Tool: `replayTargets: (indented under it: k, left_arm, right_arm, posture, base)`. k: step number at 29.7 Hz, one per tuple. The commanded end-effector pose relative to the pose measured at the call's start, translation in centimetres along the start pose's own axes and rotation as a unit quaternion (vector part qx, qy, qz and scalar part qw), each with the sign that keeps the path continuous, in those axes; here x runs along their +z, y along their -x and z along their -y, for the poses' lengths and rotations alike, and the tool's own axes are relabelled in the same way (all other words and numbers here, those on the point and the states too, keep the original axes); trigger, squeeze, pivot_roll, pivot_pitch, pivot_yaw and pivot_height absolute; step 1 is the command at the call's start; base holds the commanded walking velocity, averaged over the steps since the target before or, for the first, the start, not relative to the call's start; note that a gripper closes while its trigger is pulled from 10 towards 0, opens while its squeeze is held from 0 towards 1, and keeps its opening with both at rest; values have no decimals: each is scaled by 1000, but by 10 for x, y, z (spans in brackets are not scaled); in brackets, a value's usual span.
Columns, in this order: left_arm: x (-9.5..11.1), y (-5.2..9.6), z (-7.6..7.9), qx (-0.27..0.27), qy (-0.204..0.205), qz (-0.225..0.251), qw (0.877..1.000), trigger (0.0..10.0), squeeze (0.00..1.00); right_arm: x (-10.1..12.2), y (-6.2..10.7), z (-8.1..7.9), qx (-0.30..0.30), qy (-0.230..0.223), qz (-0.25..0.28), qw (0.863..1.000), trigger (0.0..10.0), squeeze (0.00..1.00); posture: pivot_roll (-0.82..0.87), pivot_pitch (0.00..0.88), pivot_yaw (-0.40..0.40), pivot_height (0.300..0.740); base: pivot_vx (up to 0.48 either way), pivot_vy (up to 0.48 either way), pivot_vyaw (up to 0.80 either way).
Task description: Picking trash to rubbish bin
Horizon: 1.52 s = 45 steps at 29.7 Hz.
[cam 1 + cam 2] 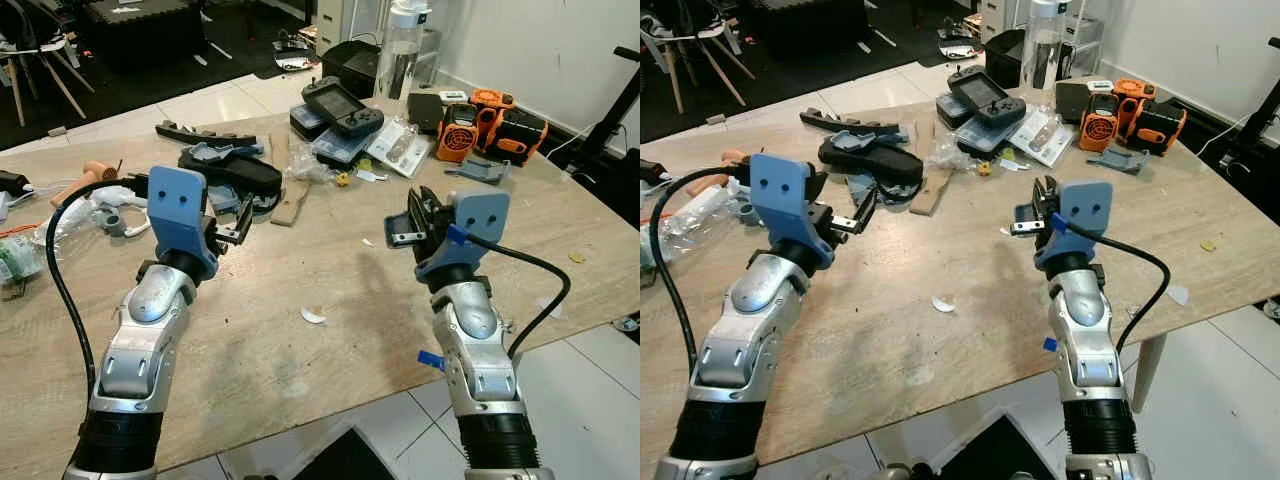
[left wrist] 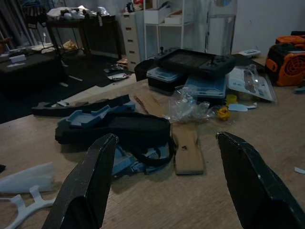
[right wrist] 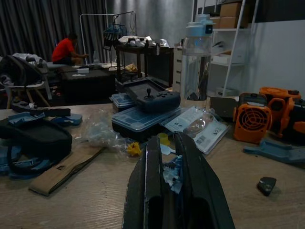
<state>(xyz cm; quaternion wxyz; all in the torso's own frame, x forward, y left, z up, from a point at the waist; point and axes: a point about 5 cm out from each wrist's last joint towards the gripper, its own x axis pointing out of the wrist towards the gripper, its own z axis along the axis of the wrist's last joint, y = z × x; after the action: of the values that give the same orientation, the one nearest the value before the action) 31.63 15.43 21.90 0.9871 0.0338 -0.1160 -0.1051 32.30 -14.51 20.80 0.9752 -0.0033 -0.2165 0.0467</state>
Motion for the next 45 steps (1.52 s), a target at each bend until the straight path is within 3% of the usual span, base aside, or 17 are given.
replayTargets:
  k: [1, 24, 44, 45]
  left_arm:
    - [-1, 3, -1, -6, -1, -6, 1000, 10000, 0]
    - [-1, 4, -2, -18, -5, -10, 1000, 10000, 0]
    - [-5, 12, 7, -98, -20, -22, 995, 10000, 0]
    - [-10, 16, 7, -108, -17, -31, 993, 10000, 0]
  right_arm:
    - [0, 4, -2, -2, -10, 1, 1000, 10000, 0]
    - [-3, 6, -6, -1, -20, -6, 1000, 10000, 0]
    - [-22, 21, -5, -25, -52, -37, 998, 10000, 0]
    - [-30, 26, -7, -21, -56, -51, 997, 10000, 0]
  posture:
    - [34, 137, 54, 740]
    - [35, 144, 55, 740]
    - [56, 139, 60, 740]
    - [45, 129, 65, 740]
  base:
    - [-307, 0, 0]
    - [-359, 0, 0]
    - [0, 0, 0]
    - [0, 0, 0]
